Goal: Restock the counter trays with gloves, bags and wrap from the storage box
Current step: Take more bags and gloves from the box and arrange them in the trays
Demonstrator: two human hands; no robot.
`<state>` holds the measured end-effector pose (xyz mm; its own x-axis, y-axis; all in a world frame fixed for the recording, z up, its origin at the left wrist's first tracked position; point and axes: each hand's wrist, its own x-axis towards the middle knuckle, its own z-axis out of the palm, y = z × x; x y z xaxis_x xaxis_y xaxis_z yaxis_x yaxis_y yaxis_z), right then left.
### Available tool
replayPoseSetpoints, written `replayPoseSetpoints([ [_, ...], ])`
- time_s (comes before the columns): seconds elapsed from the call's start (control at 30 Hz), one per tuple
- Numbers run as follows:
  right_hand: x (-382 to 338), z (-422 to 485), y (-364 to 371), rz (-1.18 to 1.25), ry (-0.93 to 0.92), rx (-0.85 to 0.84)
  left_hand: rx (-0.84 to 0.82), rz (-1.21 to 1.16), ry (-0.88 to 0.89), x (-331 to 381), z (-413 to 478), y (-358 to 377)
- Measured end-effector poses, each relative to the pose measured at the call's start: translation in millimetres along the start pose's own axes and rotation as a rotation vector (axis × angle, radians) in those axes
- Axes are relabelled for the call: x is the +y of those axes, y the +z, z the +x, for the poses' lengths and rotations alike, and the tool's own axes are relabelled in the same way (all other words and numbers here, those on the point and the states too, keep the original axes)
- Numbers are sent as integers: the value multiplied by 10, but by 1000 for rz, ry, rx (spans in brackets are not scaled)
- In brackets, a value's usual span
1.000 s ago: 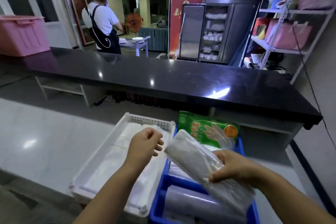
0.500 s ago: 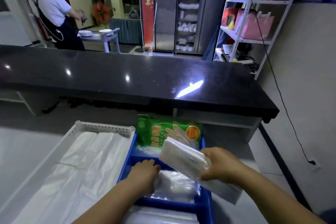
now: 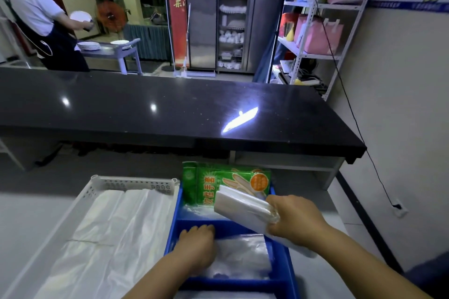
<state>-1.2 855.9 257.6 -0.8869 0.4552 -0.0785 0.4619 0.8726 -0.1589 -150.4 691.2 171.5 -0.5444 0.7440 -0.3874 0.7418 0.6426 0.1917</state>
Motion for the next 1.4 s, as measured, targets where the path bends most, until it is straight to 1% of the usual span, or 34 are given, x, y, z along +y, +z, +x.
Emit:
replayPoseSetpoints([
  [0.1,-91,54,0,21,4,26,37,1,16,-11,-3,-40],
  [0.2,-194,106,9,32,-10,51,-6,12,52,-3,-41,-49],
  [0.27,-268,141,23,32,-43,68,-12,-46,56,-8,-96,-75],
  [0.33,-347,185,47,-14,-93,90,24,-81,70,-14,-175,-98],
  [0.43,-479,241,133,-77,-155,73,31,-106,85,-30,-314,-64],
  [0.53,-600,282,252,-130,-203,-30,8,-139,69,-49,-404,23],
  [0.63,-648,305,400,-153,-246,-169,-45,-67,56,-18,-366,88],
  [0.7,-637,301,497,-100,-232,-264,-109,11,73,8,-353,87],
  [0.83,-576,311,638,139,-151,-424,-80,29,147,-25,-445,55],
  [0.9,-553,351,661,174,-147,-474,-9,34,176,-32,-515,61],
  [0.93,-549,372,676,166,-152,-485,0,31,177,-22,-542,51],
  [1.0,-551,402,705,123,-167,-462,-7,68,161,-4,-572,-9],
  [1.07,-548,412,749,61,-197,-386,31,124,161,-4,-561,-75],
  [1.1,-549,415,768,30,-222,-349,75,137,166,-3,-566,-111],
  [1.17,-558,421,794,-23,-278,-304,253,148,202,-54,-558,-137],
  [1.27,-566,420,801,-46,-344,-256,344,135,240,-73,-572,-164],
  [1.33,-537,396,793,-11,-346,-225,284,189,234,-72,-534,-189],
  [1.4,-475,374,759,41,-294,-197,290,212,232,-134,-460,-102],
])
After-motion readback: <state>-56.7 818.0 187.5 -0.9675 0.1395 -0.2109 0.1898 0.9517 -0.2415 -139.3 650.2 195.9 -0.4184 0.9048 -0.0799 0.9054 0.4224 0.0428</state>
